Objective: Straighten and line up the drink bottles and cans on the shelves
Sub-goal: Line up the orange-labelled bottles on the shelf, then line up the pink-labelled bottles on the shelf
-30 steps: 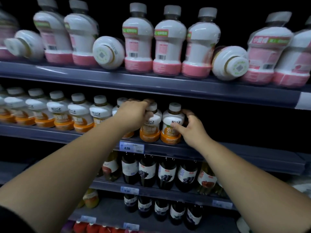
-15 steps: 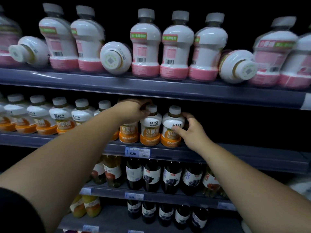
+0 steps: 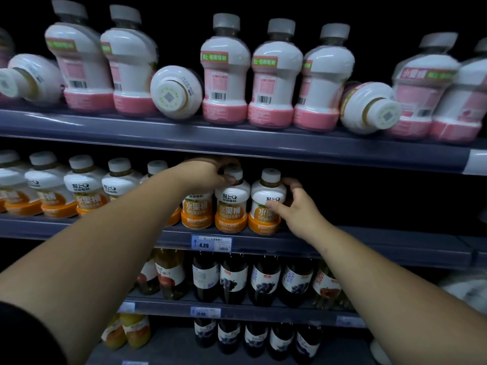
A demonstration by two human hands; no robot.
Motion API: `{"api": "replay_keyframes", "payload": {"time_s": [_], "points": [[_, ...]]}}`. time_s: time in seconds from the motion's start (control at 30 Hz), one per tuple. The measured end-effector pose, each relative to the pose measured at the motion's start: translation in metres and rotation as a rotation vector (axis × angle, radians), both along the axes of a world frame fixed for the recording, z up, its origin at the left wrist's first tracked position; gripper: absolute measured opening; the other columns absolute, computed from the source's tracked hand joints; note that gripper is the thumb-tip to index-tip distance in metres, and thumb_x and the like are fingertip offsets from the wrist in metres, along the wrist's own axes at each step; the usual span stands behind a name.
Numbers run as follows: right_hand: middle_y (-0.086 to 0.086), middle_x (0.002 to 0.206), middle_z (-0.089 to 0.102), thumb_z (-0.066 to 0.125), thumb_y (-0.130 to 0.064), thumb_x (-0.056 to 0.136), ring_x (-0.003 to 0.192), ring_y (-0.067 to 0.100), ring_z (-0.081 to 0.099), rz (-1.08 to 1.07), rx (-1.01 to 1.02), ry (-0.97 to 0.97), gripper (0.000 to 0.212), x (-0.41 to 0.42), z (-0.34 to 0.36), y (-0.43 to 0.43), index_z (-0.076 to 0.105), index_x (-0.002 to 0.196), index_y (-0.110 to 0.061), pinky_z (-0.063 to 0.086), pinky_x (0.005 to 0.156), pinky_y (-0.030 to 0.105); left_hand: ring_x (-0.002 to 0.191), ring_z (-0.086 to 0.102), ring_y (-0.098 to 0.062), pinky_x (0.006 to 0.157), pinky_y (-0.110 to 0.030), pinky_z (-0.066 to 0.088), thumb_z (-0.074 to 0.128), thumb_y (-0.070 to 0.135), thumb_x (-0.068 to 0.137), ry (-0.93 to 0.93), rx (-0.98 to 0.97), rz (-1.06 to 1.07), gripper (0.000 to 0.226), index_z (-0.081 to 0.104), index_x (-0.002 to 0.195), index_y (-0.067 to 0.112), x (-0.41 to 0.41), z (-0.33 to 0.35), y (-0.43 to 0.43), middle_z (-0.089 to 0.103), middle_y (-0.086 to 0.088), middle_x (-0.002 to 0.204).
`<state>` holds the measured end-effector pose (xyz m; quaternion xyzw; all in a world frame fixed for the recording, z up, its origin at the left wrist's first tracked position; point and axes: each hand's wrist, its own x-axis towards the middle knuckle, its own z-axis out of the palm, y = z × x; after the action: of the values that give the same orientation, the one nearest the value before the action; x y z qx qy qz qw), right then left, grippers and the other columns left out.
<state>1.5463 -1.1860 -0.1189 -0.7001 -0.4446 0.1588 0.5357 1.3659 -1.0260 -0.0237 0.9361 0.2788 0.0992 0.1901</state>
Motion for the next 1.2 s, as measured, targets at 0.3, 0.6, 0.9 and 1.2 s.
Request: {"api": "replay_keyframes", "payload": {"time_s": [0.3, 0.6, 0.9, 1.2], "points": [[-0.008, 0.144, 0.045, 0.075, -0.042, 0.085, 0.129, 0.010, 0.046, 0.038, -0.044, -0.101, 0.067, -0.005, 0.012, -0.028, 0.037, 0.140, -0.045, 0.045, 0.108, 0.042, 0.119, 0.056, -0.020, 0.095, -0.033, 0.047, 0.051, 0.059, 0.090, -0.139, 0.377, -0.087, 0.058, 0.048, 0.141, 0.032, -0.018, -0.014, -0.028, 0.060, 0.001, 0.130], [-0.015, 0.135, 0.054, 0.073, -0.038, 0.079, 0.125, 0.000, 0.052, 0.035, 0.212, -0.209, 0.050, -0.005, 0.090, -0.143, 0.054, 0.120, -0.058, 0.054, 0.097, 0.036, 0.114, 0.052, 0.004, 0.093, -0.017, 0.043, 0.053, 0.057, 0.089, -0.442, 0.360, -0.483, 0.050, 0.054, 0.132, 0.033, 0.016, 0.040, -0.132, 0.055, 0.022, 0.124], [-0.015, 0.132, 0.054, 0.075, -0.033, 0.083, 0.117, -0.001, 0.056, -0.060, 0.294, -0.380, 0.050, 0.087, 0.183, -0.270, 0.053, 0.125, -0.049, 0.053, 0.089, 0.024, 0.108, 0.054, 0.004, 0.089, -0.016, 0.042, 0.053, 0.058, 0.087, -0.560, 0.463, -0.510, 0.049, 0.056, 0.129, 0.034, 0.117, 0.109, -0.242, 0.055, 0.024, 0.118], [-0.011, 0.134, 0.051, 0.079, -0.027, 0.083, 0.118, 0.000, 0.051, 0.003, 0.168, -0.427, 0.057, 0.164, 0.236, -0.270, 0.052, 0.132, -0.036, 0.051, 0.096, 0.031, 0.099, 0.059, 0.000, 0.089, -0.020, 0.047, 0.057, 0.059, 0.072, -0.625, 0.327, -0.257, 0.060, 0.063, 0.122, 0.028, 0.185, 0.143, -0.273, 0.061, 0.015, 0.115]]}}
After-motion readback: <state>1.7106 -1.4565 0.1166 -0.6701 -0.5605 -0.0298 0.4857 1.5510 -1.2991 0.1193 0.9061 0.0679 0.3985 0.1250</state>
